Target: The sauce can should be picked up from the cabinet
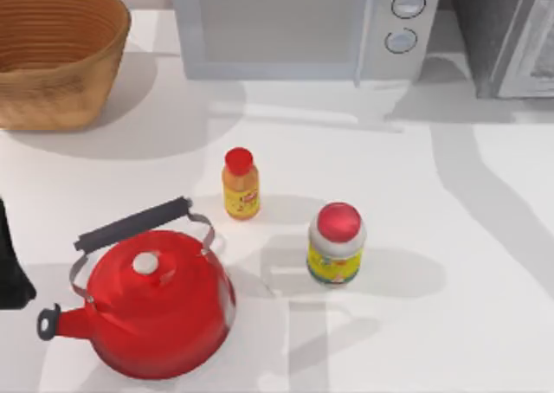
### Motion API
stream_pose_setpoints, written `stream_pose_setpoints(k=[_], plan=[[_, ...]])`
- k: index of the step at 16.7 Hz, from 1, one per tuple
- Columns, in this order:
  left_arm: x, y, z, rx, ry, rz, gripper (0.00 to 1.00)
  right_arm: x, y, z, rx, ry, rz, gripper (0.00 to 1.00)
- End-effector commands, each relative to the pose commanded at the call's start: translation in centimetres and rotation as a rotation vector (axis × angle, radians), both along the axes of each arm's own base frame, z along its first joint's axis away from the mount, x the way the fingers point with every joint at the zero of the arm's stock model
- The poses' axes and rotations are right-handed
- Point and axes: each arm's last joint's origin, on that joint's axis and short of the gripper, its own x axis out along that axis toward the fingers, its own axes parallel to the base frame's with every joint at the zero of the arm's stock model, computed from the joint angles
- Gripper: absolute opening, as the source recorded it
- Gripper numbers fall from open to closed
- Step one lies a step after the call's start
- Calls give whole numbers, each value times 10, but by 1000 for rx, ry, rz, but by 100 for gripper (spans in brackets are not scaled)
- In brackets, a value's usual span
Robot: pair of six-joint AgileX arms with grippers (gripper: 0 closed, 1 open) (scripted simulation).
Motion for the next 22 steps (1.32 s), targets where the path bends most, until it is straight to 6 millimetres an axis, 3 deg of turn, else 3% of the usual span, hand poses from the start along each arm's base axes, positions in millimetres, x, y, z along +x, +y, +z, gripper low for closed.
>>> stream_pose_setpoints(k=[6, 9, 13, 17, 22], plan=[[0, 0, 0, 0, 0, 0, 100, -1, -2, 0, 6, -6, -2, 0], [0, 0, 0, 0, 0, 0, 100, -10, -14, -4, 20, -26, 1, 0], [0, 0, 0, 0, 0, 0, 100, -25, -37, -29, 26, -43, 3, 0], [0, 0, 0, 0, 0, 0, 100, -35, -59, -94, 4, -11, 2, 0], [0, 0, 0, 0, 0, 0, 100, -45, -82, -229, -23, 82, 3, 0]])
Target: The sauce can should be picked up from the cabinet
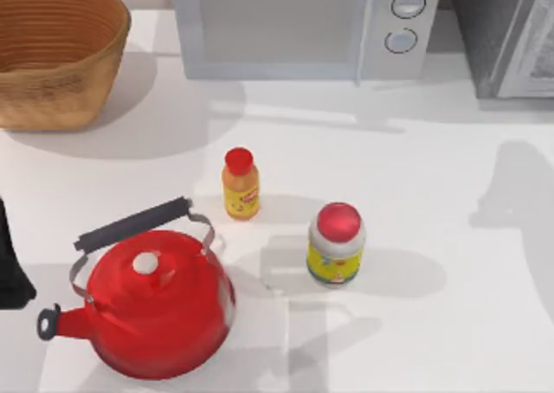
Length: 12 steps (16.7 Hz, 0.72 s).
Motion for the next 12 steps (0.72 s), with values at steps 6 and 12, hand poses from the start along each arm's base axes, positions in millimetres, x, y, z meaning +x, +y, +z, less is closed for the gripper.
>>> stream_pose_setpoints(k=[6, 12], plan=[[0, 0, 0, 0, 0, 0, 100, -14, -19, -135, 14, -17, 3, 0], [0, 0, 0, 0, 0, 0, 100, -15, -25, -180, 17, -85, 6, 0]])
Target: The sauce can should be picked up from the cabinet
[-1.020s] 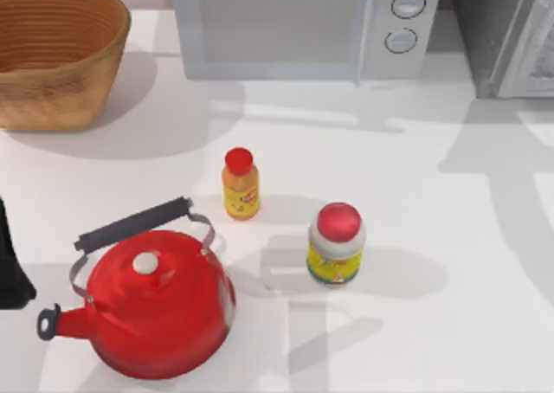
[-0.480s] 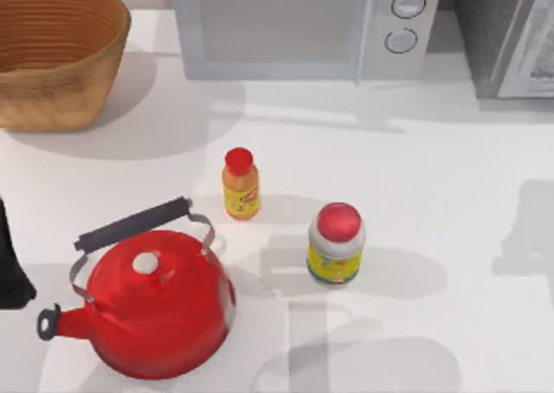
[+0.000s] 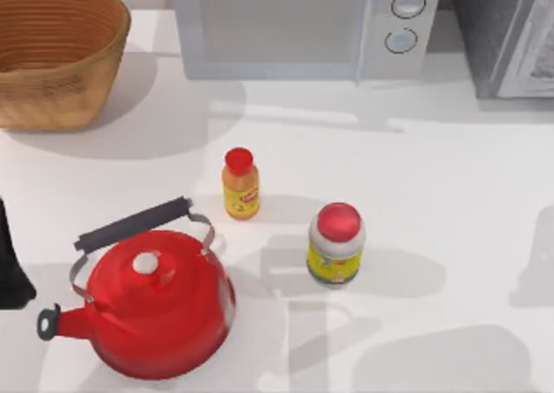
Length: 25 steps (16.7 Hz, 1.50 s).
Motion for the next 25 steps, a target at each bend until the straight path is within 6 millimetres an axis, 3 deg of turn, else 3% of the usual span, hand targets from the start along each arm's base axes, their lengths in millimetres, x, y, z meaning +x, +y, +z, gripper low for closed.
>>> stream_pose_setpoints(k=[6, 10, 13, 16, 19, 22, 25], plan=[[0, 0, 0, 0, 0, 0, 100, 1, 0, 2, 2, 2, 7, 0], [0, 0, 0, 0, 0, 0, 100, 7, 2, 28, -1, -56, 76, 0], [0, 0, 0, 0, 0, 0, 100, 25, 2, 56, -9, -89, 162, 0], [0, 0, 0, 0, 0, 0, 100, 62, 1, 76, -18, -88, 266, 0], [0, 0, 0, 0, 0, 0, 100, 114, -3, 77, -20, -63, 380, 0], [0, 0, 0, 0, 0, 0, 100, 170, -10, 55, -14, -30, 495, 0], [0, 0, 0, 0, 0, 0, 100, 216, -18, 14, -3, -2, 600, 0]])
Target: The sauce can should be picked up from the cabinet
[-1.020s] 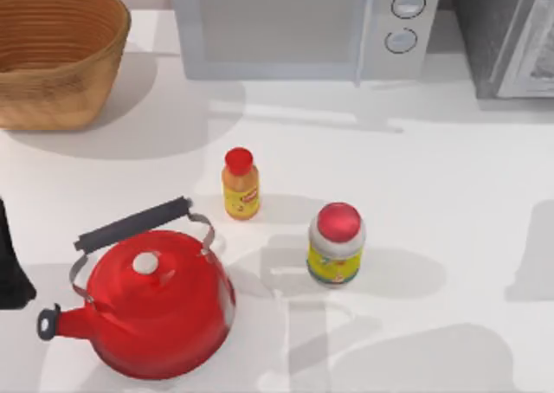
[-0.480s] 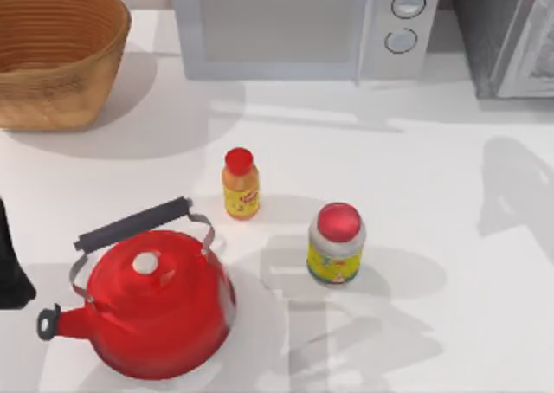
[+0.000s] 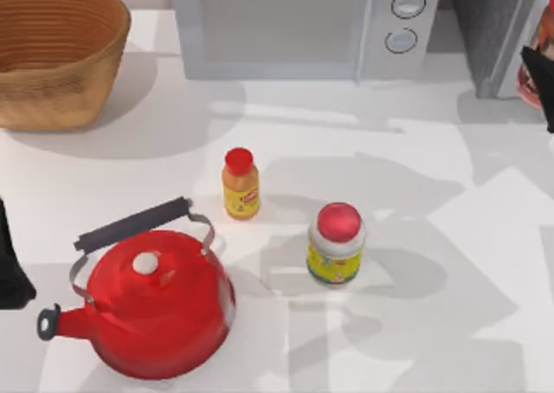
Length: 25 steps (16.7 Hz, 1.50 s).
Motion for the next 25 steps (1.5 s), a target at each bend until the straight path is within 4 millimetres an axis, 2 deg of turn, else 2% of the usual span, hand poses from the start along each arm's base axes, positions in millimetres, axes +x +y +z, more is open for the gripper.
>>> stream_pose_setpoints(k=[3, 7, 9, 15, 18, 22, 25], plan=[[0, 0, 0, 0, 0, 0, 100, 29, -8, -44, 4, 13, 84, 0], [0, 0, 0, 0, 0, 0, 100, 45, -15, -83, 3, 6, 152, 0], [0, 0, 0, 0, 0, 0, 100, 47, -16, -89, 3, 2, 164, 0], [0, 0, 0, 0, 0, 0, 100, 47, -13, -90, 5, 6, 169, 0], [0, 0, 0, 0, 0, 0, 100, 60, -4, -92, 3, -9, 170, 0], [0, 0, 0, 0, 0, 0, 100, 81, 15, -107, 5, -1, 165, 0], [0, 0, 0, 0, 0, 0, 100, 90, 25, -115, 3, 2, 164, 0]])
